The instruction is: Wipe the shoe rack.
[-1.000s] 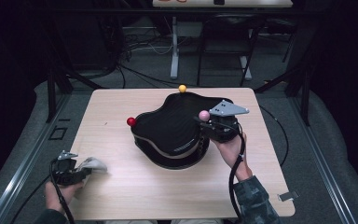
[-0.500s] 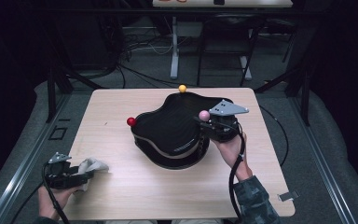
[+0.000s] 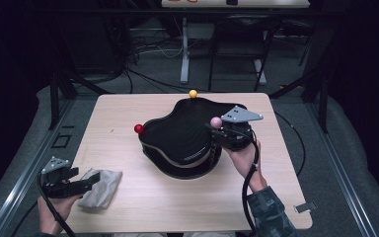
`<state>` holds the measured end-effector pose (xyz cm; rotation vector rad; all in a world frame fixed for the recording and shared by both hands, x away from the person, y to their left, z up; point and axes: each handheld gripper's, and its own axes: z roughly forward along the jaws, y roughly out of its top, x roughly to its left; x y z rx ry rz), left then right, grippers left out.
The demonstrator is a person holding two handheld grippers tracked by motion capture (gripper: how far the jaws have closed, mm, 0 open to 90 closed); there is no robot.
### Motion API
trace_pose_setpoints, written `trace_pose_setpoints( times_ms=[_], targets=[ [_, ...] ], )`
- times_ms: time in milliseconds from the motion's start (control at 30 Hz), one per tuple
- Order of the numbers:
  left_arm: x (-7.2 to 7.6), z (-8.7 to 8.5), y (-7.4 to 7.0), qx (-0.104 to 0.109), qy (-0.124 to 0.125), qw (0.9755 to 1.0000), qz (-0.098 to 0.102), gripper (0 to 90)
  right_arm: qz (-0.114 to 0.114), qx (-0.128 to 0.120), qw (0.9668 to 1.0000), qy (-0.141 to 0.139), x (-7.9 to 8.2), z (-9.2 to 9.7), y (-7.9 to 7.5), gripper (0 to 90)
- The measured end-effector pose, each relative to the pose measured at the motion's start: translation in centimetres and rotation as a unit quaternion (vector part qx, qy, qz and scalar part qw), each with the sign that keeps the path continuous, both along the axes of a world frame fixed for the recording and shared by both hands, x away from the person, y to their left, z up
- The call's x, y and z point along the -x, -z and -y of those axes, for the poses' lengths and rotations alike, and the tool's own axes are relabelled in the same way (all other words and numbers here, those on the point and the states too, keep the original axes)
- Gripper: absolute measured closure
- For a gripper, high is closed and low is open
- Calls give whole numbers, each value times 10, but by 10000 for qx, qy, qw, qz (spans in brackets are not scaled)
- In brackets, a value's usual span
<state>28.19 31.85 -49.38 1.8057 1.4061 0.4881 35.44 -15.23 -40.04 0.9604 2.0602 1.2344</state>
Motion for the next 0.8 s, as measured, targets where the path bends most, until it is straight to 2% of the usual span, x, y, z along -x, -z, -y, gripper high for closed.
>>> trace_pose_setpoints(
  times_ms=[133,300,433,667,800],
  targets=[
    [-12,11,0,-42,157,9998,68,90,-15,-5,10000,-15,0,0,0,608],
    [-35,32,6,-109,315,9993,193,14,-40,-38,10000,-38,-1,0,0,608],
    [-54,50,13,-141,437,9988,176,0,-65,-9,10000,-44,0,0,-1,608],
    [-85,75,21,-223,543,9982,125,5,-46,0,10000,-6,-1,0,-1,608],
    [-101,90,27,-252,734,9969,158,97,-46,-1,10000,-4,0,0,-1,608]
  ],
)
